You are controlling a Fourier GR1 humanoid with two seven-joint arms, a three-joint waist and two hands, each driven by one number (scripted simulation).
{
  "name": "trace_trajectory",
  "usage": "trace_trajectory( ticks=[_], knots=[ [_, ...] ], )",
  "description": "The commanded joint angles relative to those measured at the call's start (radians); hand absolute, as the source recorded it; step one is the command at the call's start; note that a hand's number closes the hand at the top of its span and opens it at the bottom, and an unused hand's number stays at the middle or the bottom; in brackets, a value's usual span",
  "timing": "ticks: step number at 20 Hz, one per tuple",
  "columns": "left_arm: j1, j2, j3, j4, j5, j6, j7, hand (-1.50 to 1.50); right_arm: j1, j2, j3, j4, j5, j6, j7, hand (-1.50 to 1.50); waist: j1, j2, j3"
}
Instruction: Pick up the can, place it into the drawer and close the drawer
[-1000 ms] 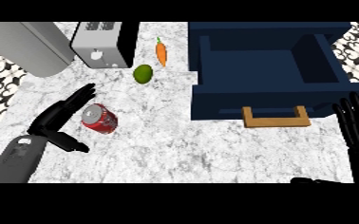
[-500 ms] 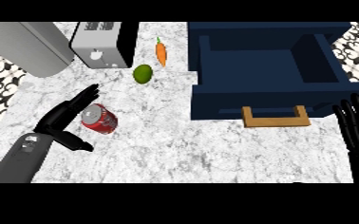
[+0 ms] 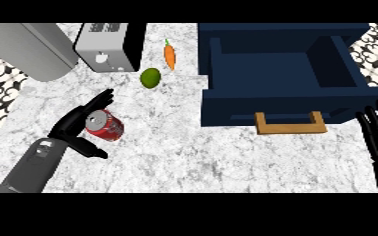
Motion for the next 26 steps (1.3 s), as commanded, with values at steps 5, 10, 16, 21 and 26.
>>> trace_trajectory(
  ticks=[5, 10, 16, 21, 26],
  knots=[
    [-0.081, -0.056, 0.000, 0.038, 0.008, -0.070, -0.011, -1.50, 0.022, 0.029, 0.032, -0.029, 0.027, -0.006, 0.008, -1.50, 0.001, -0.001, 0.001],
    [-0.059, -0.040, -0.029, 0.022, -0.014, -0.094, -0.064, -1.50, 0.006, 0.039, 0.059, 0.004, 0.057, -0.031, -0.005, -1.50, 0.007, -0.001, 0.001],
    [-0.065, -0.054, -0.034, 0.047, -0.012, -0.114, -0.099, 1.50, -0.024, -0.021, -0.036, -0.032, -0.049, 0.005, 0.066, -1.50, 0.001, 0.000, 0.000],
    [-0.048, -0.100, -0.036, 0.021, 0.018, -0.166, -0.088, 1.50, 0.034, 0.038, 0.019, -0.032, 0.009, -0.002, 0.008, -1.50, 0.008, -0.003, 0.001],
    [-0.028, -0.117, -0.053, -0.053, 0.039, -0.198, -0.033, 1.50, 0.082, 0.031, -0.012, -0.092, -0.023, 0.011, 0.021, -1.50, 0.015, -0.009, 0.002]
  ],
)
